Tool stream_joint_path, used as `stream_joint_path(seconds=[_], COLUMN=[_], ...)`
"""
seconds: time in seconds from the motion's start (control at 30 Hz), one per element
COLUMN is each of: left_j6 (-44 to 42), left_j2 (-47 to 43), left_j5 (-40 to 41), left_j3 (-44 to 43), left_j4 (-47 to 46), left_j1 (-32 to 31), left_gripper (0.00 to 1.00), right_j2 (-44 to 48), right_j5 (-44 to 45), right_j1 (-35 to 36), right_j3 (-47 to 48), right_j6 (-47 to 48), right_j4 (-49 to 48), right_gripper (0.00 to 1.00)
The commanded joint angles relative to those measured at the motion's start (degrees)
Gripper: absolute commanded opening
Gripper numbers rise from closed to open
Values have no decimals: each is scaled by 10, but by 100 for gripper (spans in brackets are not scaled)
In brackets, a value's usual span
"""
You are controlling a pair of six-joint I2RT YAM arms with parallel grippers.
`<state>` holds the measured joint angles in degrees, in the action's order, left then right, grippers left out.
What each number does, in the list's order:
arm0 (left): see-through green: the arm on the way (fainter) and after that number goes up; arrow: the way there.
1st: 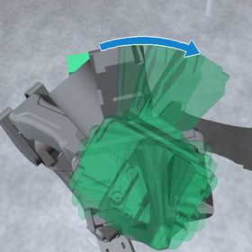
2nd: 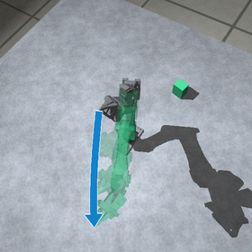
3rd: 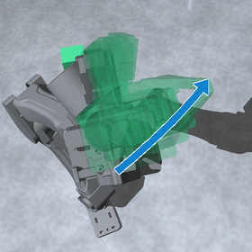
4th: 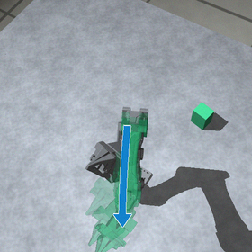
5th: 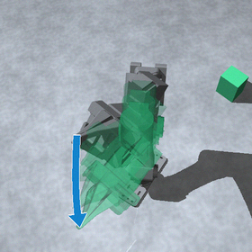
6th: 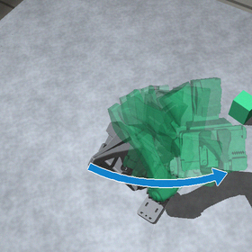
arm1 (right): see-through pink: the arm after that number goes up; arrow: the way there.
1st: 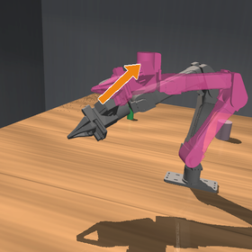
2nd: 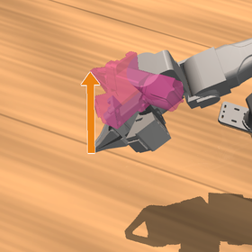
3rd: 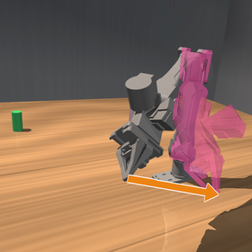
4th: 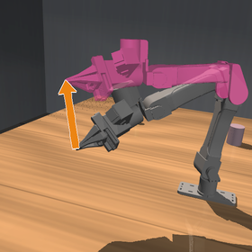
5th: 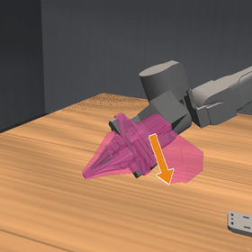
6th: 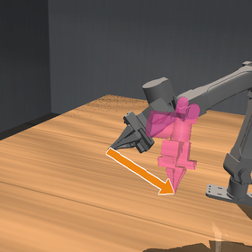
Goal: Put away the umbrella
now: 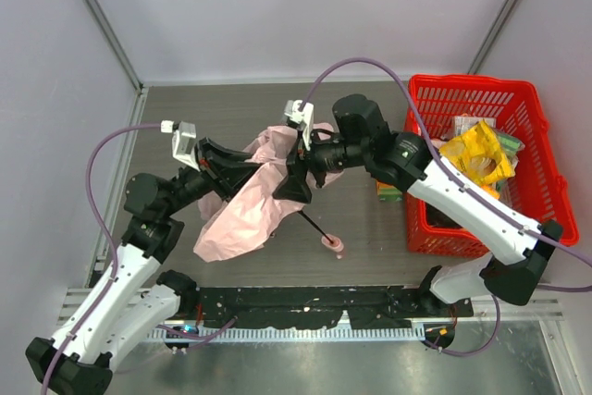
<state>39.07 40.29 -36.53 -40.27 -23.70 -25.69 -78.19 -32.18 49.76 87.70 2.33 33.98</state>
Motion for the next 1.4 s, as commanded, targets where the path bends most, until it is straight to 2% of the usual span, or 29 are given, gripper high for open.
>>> stream_joint_path(seconds=[0.0,0.13,0.23,0.3,0.4,0.53,0.63,0.77,0.8,0.83,0.87,0.9,1.07,1.17,1.3,1.37], left_j6=[34,46,26,-27,-147,-284,-324,-327,-324,-322,-318,-316,-289,-278,-255,-247], left_j2=[-4,-4,-7,-15,-47,-85,-90,-97,-101,-104,-107,-109,-116,-116,-108,-98], left_j5=[-28,-33,-57,-78,-71,-26,-16,-21,-18,-13,-10,-6,-5,1,15,16], left_j3=[-35,-25,-15,-11,-1,6,3,18,22,26,30,33,44,46,46,48], left_j4=[-96,-125,-145,-115,-15,75,103,71,60,51,41,37,-5,-24,-62,-83], left_j1=[3,3,3,3,3,3,3,3,3,3,3,3,3,3,3,3], left_gripper=[0,0,0,0,0,0,0,0,0,0,0,0,0,0,0,0], right_j2=[-23,-23,4,50,129,189,180,126,116,97,89,68,-4,-48,-75,-82], right_j5=[-18,56,67,99,138,189,214,305,320,359,369,397,417,420,348,331], right_j1=[23,63,67,66,62,32,-9,-39,-43,-50,-51,-52,-54,-53,-52,-27], right_j3=[2,-25,-60,-92,-115,-86,-45,17,23,30,32,32,19,36,34,31], right_j6=[-14,-7,-8,-17,-51,-113,-137,-163,-168,-169,-167,-155,-143,-139,-181,-186], right_j4=[-29,-28,-41,-52,-62,-62,-70,-77,-88,-99,-123,-135,-250,-272,-290,-296], right_gripper=[80,78,78,82,87,89,89,78,66,59,41,36,8,1,1,1])
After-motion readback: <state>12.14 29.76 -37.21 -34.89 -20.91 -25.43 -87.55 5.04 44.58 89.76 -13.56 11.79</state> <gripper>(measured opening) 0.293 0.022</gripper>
